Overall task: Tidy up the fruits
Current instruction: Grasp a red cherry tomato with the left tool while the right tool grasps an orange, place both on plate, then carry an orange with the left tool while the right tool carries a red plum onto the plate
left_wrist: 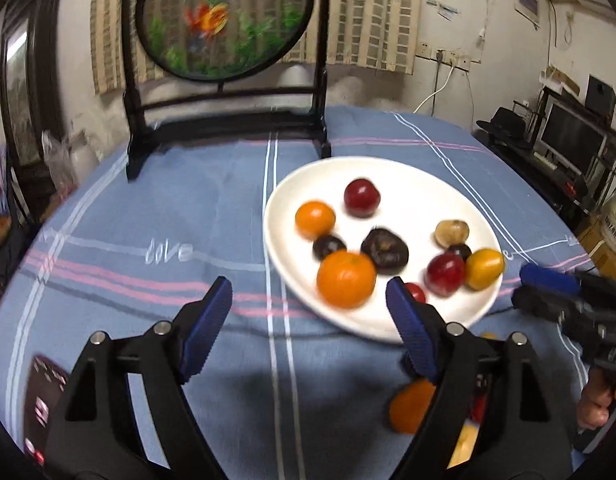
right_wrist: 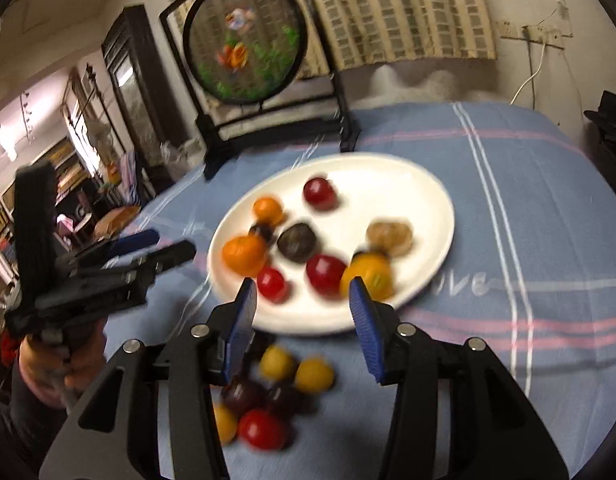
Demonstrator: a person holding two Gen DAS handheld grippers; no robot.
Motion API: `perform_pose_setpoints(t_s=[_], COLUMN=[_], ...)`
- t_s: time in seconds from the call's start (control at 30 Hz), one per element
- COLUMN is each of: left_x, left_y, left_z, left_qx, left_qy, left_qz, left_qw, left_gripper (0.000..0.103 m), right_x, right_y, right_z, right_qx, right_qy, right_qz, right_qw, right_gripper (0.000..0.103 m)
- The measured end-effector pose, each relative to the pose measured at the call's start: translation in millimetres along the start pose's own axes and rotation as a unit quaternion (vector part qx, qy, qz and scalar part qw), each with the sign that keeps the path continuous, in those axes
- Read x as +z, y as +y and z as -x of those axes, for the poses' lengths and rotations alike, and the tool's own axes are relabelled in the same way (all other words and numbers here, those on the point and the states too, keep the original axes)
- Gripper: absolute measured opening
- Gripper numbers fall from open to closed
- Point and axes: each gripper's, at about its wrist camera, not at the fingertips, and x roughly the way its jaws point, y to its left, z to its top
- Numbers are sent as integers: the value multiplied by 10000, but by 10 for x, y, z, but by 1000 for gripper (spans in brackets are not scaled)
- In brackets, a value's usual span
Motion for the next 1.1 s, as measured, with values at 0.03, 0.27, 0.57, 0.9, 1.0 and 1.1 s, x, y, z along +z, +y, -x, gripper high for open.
perform_pose_setpoints(t_s=[0.03, 0.27, 0.57, 0.9, 1.0, 1.1], left_x=[-27, -109, -148, -170, -192, -238], left_y=[25, 168, 110, 57, 25, -42], left_z=[-4, 101, 103, 139, 142, 137], left_qx=[12, -46, -142, -295, -459, -804], left_qy=[64, 44, 86, 98, 162, 316], left_qz=[56, 323, 231, 97, -39, -222], left_qw=[10000, 9995, 9996, 9995, 9988, 9960], left_gripper=[81, 84, 84, 84, 84, 83], right_x=[-61, -433, -528, -597, -584, -531], right_y=[37, 170, 224, 224, 202, 139], right_z=[20, 77, 20, -86, -74, -5], right_qx=[59, 227, 255, 298, 327, 402], right_qy=[86, 750, 1124, 1329, 1311, 1184], right_qz=[39, 180, 271, 297, 255, 54], right_qw=[9999, 9968, 9930, 9902, 9905, 9921], right_gripper=[48, 48, 46, 31, 30, 30])
